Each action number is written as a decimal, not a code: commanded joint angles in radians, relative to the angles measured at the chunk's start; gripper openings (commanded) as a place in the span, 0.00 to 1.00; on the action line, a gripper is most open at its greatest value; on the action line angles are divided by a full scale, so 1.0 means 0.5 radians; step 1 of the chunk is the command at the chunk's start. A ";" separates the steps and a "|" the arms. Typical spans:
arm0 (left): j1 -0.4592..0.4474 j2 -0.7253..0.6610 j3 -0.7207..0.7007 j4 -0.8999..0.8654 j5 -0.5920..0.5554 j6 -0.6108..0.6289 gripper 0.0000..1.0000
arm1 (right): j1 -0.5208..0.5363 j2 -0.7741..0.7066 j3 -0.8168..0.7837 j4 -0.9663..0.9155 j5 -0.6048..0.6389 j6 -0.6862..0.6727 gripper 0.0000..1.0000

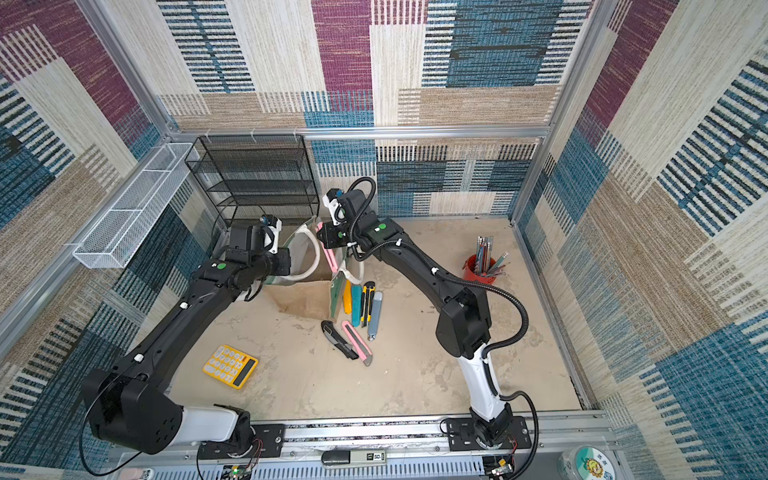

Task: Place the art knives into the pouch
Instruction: Place the utility knife in the pouch, then pick up the utility knife at the center of the board.

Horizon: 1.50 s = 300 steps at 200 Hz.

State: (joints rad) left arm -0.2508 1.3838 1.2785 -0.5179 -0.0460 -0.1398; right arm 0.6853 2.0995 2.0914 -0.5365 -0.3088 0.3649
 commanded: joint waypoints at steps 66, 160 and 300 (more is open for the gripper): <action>-0.002 0.090 0.100 -0.056 -0.103 -0.007 0.00 | 0.004 -0.162 -0.074 0.070 0.079 -0.147 0.68; 0.112 0.172 0.237 -0.094 -0.034 -0.043 0.31 | 0.003 -0.890 -0.964 0.251 0.475 -0.215 0.67; -0.056 -0.369 0.116 -0.073 -0.056 -0.180 1.00 | 0.005 -0.991 -1.984 0.324 0.566 0.067 0.42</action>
State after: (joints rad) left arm -0.2451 1.2388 1.3594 -0.5484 -0.0750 -0.2031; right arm 0.6861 1.5520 1.0786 -0.3683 -0.0547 0.3492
